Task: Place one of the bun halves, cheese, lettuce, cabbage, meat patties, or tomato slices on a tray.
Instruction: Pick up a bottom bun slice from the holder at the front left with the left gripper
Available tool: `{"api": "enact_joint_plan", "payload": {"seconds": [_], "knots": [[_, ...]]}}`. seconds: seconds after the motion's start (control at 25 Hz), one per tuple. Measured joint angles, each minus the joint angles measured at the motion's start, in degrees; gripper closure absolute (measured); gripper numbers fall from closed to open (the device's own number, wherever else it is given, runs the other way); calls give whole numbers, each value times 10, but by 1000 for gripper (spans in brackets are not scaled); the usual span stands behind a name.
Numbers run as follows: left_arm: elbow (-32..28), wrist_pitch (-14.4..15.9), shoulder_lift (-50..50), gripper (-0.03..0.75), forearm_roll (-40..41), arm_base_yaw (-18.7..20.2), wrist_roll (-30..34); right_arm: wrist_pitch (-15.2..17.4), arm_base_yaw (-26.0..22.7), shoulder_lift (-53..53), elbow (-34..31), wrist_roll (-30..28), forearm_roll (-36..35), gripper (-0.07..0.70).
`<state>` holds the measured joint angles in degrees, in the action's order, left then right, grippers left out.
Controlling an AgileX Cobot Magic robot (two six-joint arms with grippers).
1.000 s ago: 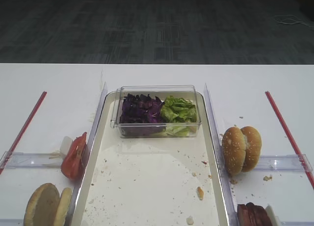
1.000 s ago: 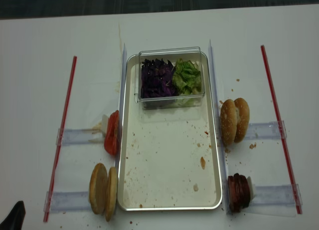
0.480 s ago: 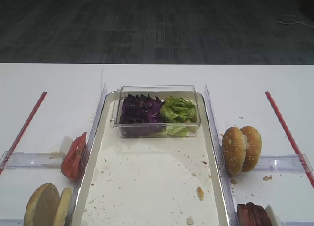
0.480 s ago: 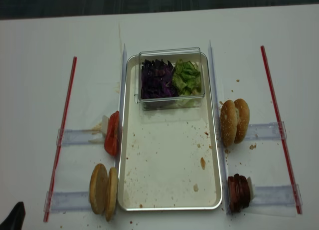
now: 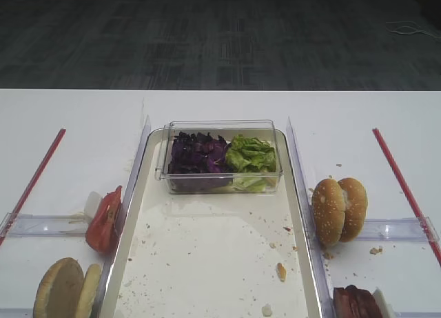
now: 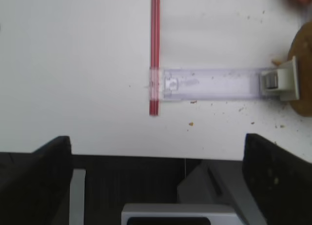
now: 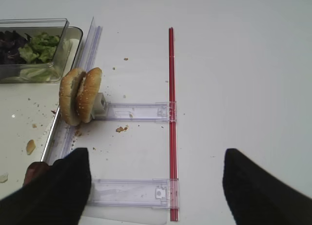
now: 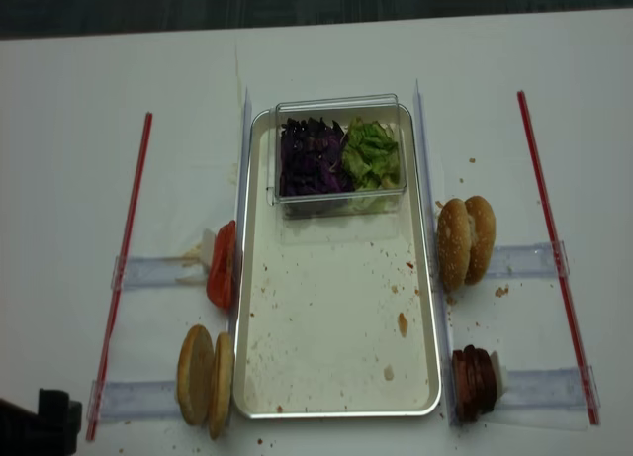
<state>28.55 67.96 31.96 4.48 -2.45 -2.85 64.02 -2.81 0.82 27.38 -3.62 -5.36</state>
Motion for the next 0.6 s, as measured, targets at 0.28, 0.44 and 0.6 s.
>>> {"api": "enact_joint_plan", "payload": {"seconds": [0.28,0.44,0.6], "knots": [[1,-11,176,36,2,0,10,0,0,0,0,0,0,42],[1,-23,226,36,3,0,13,0,0,0,0,0,0,42],[1,-44,239,36,4,0,13,0,0,0,0,0,0,42]]}}
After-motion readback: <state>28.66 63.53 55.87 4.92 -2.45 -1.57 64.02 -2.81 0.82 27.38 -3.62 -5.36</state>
